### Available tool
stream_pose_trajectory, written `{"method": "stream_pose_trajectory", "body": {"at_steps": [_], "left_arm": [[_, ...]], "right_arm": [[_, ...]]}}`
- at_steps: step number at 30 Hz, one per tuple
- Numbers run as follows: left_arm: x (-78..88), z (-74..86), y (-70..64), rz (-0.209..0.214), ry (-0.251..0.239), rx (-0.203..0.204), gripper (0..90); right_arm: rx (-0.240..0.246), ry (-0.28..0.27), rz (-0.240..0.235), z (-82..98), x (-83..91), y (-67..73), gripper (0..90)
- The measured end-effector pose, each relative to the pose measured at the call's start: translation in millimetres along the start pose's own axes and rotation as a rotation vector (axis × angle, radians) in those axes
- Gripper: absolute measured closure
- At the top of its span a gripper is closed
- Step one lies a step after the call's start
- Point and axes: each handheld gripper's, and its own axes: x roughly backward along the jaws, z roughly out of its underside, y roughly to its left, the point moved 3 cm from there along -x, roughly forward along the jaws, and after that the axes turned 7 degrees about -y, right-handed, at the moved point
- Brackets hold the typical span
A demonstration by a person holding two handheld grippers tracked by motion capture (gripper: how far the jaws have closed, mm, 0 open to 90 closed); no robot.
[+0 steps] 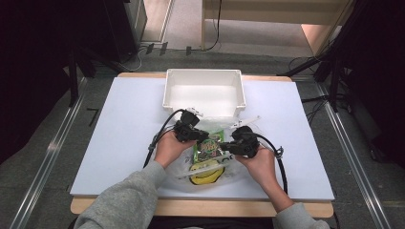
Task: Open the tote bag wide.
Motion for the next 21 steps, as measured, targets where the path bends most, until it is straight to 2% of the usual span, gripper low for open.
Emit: {"method": "stream_pose_trajectory", "body": {"at_steps": [4, 7, 12, 18, 21], "left_arm": [[2.3, -5.2, 3.7, -0.010, -0.014, 0.007, 90.0], [0.4, -7.4, 8.3, -0.033, 0.004, -0.014, 90.0], [0.5, -9.5, 19.1, -0.033, -0.020, 0.026, 90.0], [-0.2, -15.2, 26.9, -0.062, -0.010, 0.018, 90.0], [-4.0, -17.0, 33.1, -0.074, -0.011, 0.033, 90.0]], "right_arm": [[0.001, 0.003, -0.006, 0.1, -2.4, 0.8, 90.0], [0.005, 0.012, -0.010, 1.0, -5.2, 1.8, 90.0], [0.004, 0.014, -0.014, 1.6, -5.2, 3.6, 90.0], [0.009, 0.018, -0.022, 2.9, -6.1, 6.5, 90.0], [0.009, 0.019, -0.031, 3.1, -7.6, 8.4, 90.0]]}}
